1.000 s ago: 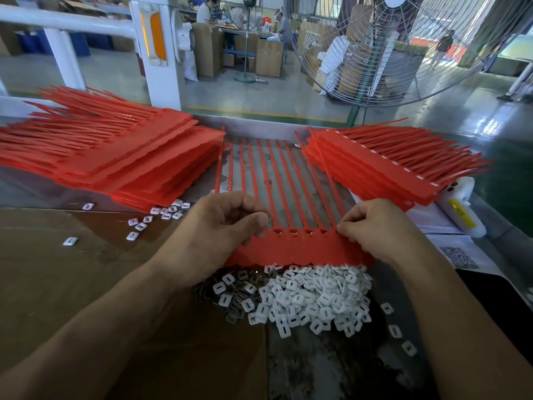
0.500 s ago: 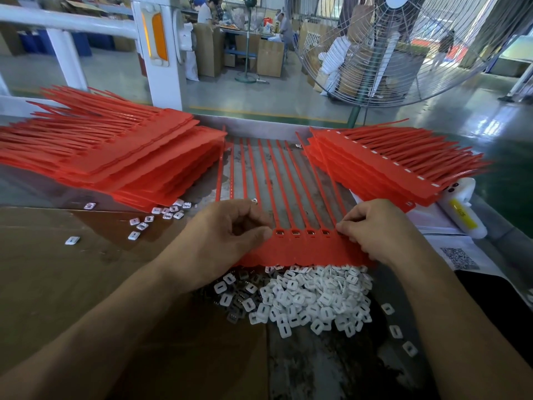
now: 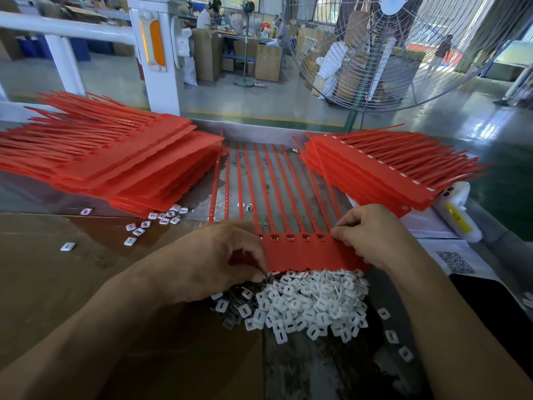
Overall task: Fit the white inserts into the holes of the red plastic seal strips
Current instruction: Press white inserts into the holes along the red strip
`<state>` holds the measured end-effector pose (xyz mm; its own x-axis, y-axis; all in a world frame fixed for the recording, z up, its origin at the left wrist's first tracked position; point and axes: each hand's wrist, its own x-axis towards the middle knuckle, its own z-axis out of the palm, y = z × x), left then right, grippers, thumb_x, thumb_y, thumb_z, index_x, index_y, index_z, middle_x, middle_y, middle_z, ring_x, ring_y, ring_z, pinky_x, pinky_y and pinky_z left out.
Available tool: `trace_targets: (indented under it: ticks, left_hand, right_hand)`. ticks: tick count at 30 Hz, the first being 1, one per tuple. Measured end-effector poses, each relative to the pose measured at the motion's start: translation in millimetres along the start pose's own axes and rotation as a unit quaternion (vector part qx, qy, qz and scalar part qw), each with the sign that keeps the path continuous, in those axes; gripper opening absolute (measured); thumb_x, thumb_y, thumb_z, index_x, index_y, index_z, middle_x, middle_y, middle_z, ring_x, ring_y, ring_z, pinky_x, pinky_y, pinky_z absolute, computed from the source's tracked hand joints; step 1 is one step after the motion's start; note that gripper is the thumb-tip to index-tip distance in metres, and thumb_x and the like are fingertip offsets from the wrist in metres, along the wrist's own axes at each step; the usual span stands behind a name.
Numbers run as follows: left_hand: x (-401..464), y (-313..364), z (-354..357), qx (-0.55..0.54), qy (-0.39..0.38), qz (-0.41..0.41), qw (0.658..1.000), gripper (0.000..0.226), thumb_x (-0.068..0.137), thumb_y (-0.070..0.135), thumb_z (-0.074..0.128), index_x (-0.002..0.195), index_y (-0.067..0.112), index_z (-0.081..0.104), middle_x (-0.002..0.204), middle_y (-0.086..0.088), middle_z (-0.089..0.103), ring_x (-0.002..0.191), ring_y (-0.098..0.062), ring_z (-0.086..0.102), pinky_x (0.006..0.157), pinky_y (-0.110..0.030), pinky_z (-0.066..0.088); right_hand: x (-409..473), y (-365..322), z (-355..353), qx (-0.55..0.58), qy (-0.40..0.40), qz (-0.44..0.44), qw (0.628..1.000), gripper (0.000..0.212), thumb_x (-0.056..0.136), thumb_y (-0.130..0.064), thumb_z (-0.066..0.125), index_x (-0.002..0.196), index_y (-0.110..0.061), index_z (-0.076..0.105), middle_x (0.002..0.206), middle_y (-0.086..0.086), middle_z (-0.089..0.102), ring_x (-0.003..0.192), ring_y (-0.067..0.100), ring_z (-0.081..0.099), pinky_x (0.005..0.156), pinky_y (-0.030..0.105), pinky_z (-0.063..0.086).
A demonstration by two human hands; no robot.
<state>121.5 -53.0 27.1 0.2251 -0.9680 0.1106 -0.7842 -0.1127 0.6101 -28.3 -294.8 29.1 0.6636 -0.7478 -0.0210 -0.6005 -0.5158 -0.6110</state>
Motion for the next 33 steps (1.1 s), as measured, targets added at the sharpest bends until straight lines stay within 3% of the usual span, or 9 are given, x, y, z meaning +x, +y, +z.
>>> trace_targets:
  ticks: [15, 21, 26, 30, 33]
  left_hand:
    - [-1.3, -0.9, -3.7, 0.036, -0.049, -0.008, 0.998, 0.009, 0.089, 0.035, 0.075, 0.094, 0.041, 0.071, 0.107, 0.024, 0.058, 0.104, 0.003, 0.058, 0.089, -0.024, 0.05]
    - [-1.4, -4.5, -4.7, 0.036, -0.06, -0.008, 0.998, 0.014, 0.088, 0.034, 0.075, 0.096, 0.044, 0.07, 0.109, 0.029, 0.056, 0.106, 0.009, 0.055, 0.088, -0.017, 0.047]
    - [-1.2, -6.2, -2.8, 0.048, -0.059, -0.011, 0.997, 0.013, 0.088, 0.039, 0.074, 0.095, 0.047, 0.066, 0.11, 0.028, 0.055, 0.105, 0.007, 0.056, 0.089, -0.023, 0.049]
    - [-0.5, -5.4, -2.4, 0.06, -0.051, -0.014, 0.997, 0.015, 0.087, 0.041, 0.074, 0.093, 0.049, 0.063, 0.107, 0.03, 0.054, 0.1, 0.008, 0.056, 0.082, -0.019, 0.047]
    - [-0.7, -4.8, -2.4, 0.067, -0.046, -0.013, 0.997, 0.016, 0.087, 0.041, 0.075, 0.092, 0.049, 0.062, 0.106, 0.03, 0.054, 0.099, 0.008, 0.055, 0.079, -0.016, 0.044]
  right_hand:
    - [-0.1, -0.7, -2.5, -0.008, -0.001, -0.005, 1.0, 0.013, 0.093, -0.028, 0.074, 0.08, -0.026, 0.072, 0.073, -0.004, 0.073, 0.066, 0.013, 0.065, 0.061, 0.032, 0.051]
    - [0.2, -0.7, -1.4, -0.018, 0.002, -0.008, 1.0, 0.014, 0.09, -0.025, 0.077, 0.077, -0.025, 0.073, 0.068, -0.004, 0.071, 0.061, 0.012, 0.064, 0.057, 0.03, 0.048]
    - [0.2, 0.8, -2.2, -0.005, -0.002, -0.008, 1.0, 0.013, 0.093, -0.025, 0.075, 0.079, -0.025, 0.073, 0.067, -0.004, 0.071, 0.055, 0.008, 0.061, 0.055, 0.028, 0.045]
    - [2.1, 1.6, -4.2, 0.017, -0.011, 0.003, 1.0, 0.014, 0.096, -0.021, 0.071, 0.082, -0.023, 0.073, 0.064, -0.005, 0.07, 0.044, -0.002, 0.059, 0.054, 0.026, 0.043]
    - [2.6, 1.4, -5.4, 0.033, -0.015, 0.015, 0.999, 0.013, 0.097, -0.019, 0.07, 0.084, -0.02, 0.073, 0.064, -0.002, 0.069, 0.04, 0.003, 0.056, 0.045, 0.024, 0.045]
